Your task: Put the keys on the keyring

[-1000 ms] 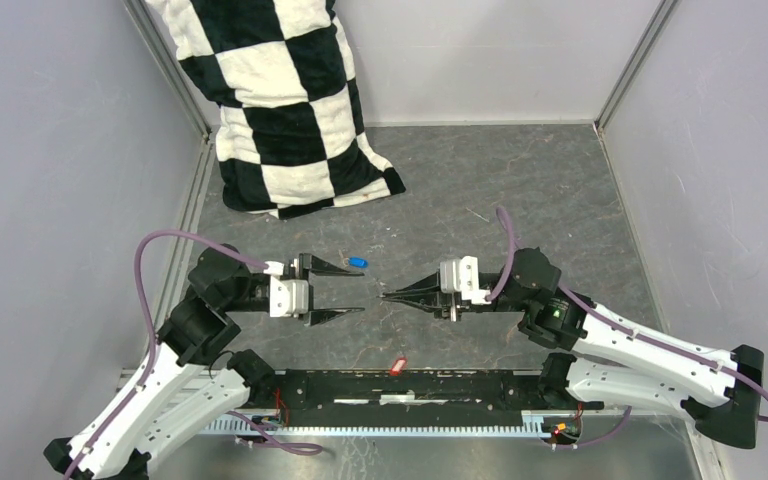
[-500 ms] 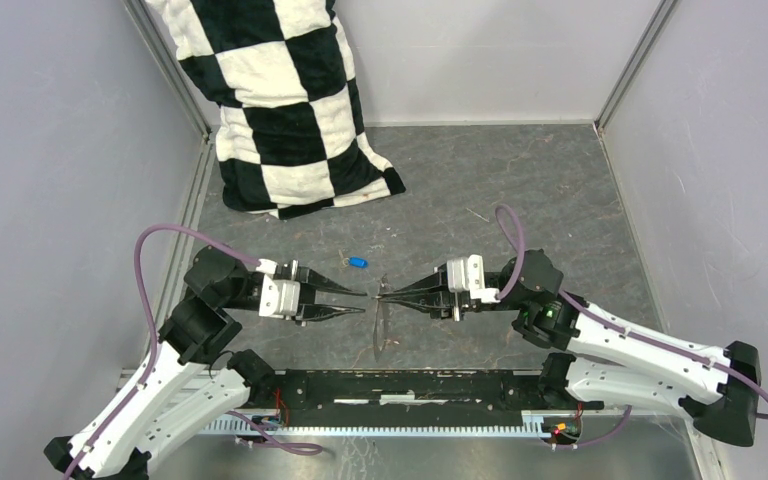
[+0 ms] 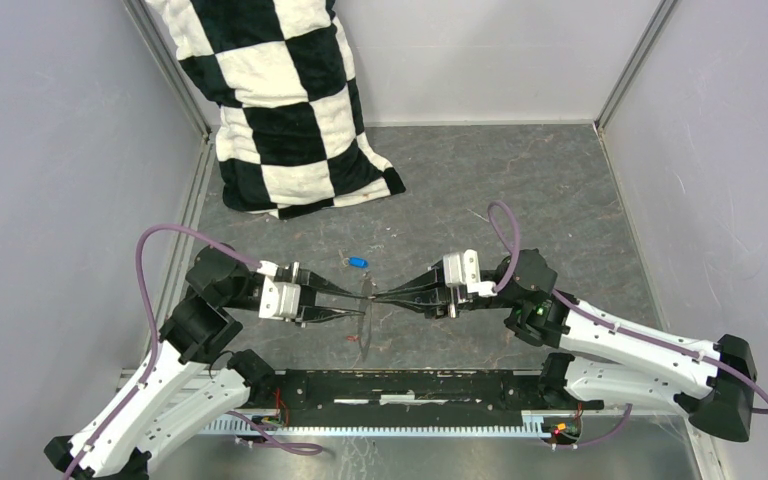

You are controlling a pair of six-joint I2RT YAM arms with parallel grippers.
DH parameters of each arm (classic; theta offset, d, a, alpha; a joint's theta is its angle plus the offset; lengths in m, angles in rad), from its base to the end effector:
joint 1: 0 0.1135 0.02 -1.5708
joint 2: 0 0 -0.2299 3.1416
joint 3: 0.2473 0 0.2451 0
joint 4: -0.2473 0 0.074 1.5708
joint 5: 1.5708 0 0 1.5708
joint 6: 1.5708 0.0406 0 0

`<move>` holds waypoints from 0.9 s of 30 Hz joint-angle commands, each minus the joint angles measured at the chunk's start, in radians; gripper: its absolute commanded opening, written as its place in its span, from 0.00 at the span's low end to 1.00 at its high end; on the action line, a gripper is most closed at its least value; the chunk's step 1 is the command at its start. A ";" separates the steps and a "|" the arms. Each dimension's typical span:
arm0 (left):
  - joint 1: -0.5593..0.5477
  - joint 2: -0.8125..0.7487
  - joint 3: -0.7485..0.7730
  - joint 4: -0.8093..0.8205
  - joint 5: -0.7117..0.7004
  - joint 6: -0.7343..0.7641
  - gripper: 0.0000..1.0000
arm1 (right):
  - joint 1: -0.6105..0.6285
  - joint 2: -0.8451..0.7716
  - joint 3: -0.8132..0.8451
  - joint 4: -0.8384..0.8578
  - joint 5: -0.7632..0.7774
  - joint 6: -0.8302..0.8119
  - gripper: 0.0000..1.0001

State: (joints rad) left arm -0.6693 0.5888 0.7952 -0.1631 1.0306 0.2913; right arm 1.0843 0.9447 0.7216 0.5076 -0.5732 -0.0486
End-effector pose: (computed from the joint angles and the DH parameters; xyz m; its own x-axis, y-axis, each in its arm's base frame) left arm 0.0913 -0.1166 0.3527 0.3172 -0.0626 -0.9463 0.9395 -0.1151 0.3225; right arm 0.0900 0.2172 0.3361 0.1790 0.2511 -0.9513 -0.9785 -0.0552 -0.1987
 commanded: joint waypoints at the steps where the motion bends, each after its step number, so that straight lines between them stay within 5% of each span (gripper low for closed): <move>1: 0.000 -0.007 -0.004 -0.022 -0.021 0.062 0.31 | 0.001 -0.004 -0.001 0.091 -0.016 0.020 0.00; 9: 0.000 0.007 -0.022 0.036 -0.039 -0.020 0.27 | 0.002 0.014 -0.014 0.147 -0.036 0.047 0.00; 15: 0.000 0.009 -0.023 0.064 -0.054 -0.048 0.43 | 0.001 0.017 -0.019 0.151 -0.041 0.079 0.00; 27: 0.000 0.012 -0.013 0.088 -0.039 -0.079 0.39 | 0.001 0.026 -0.004 0.092 -0.013 0.056 0.00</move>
State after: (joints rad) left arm -0.6693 0.6014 0.7727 -0.1184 0.9859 0.2581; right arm 1.0843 0.9756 0.6983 0.5819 -0.6056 0.0208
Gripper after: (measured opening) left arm 0.389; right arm 0.006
